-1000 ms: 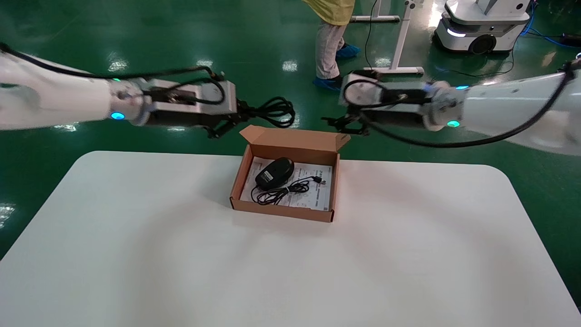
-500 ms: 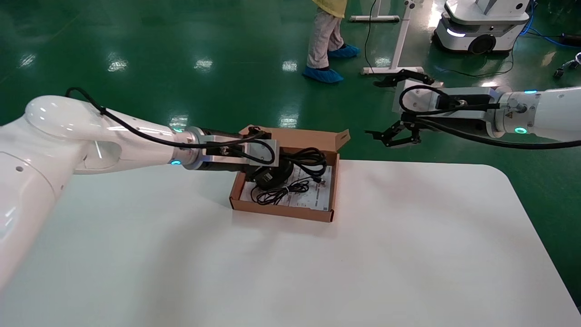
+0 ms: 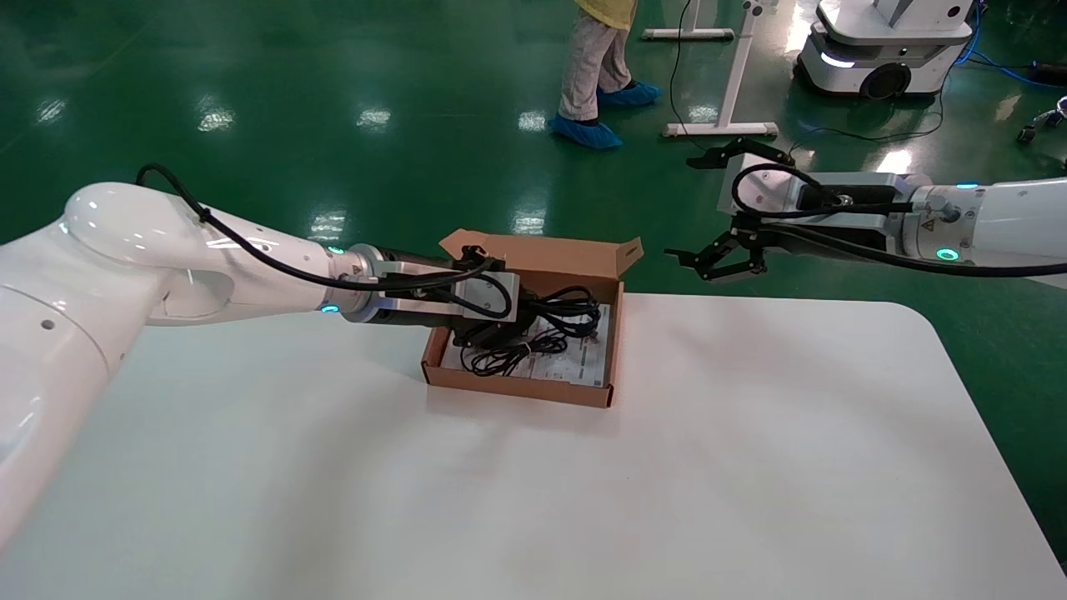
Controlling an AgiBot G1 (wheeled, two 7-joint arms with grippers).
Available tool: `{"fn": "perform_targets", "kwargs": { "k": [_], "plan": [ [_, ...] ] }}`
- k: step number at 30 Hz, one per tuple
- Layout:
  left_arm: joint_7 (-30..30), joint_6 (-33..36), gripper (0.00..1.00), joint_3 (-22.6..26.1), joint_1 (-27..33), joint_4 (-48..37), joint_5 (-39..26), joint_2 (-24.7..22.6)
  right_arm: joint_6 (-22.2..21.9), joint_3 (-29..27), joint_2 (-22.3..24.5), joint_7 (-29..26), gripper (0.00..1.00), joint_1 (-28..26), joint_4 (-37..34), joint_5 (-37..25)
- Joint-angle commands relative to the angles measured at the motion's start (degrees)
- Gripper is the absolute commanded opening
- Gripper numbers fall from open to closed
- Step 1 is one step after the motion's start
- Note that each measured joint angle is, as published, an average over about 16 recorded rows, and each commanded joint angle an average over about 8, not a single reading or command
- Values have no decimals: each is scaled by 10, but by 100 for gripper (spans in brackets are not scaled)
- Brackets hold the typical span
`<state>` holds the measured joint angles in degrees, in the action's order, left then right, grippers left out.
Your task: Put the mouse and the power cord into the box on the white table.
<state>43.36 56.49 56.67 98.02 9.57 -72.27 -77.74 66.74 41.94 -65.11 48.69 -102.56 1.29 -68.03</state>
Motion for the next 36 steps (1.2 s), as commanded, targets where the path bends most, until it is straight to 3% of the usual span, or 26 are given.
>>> {"fn": "perform_targets", "kwargs": {
  "k": [1,11,36],
  "plan": [
    [-1,-1,100,1,-1,1,0,-1,1,-1,1,0,100,0,-3,2],
    [-24,11,100,-16,-16,30,13,19,15,-20,22,-44,100,30,51,21],
    [-248,133,100,-186,-166,293,139,195,94,-128,148,-292,100,202,354,130]
  ]
}}
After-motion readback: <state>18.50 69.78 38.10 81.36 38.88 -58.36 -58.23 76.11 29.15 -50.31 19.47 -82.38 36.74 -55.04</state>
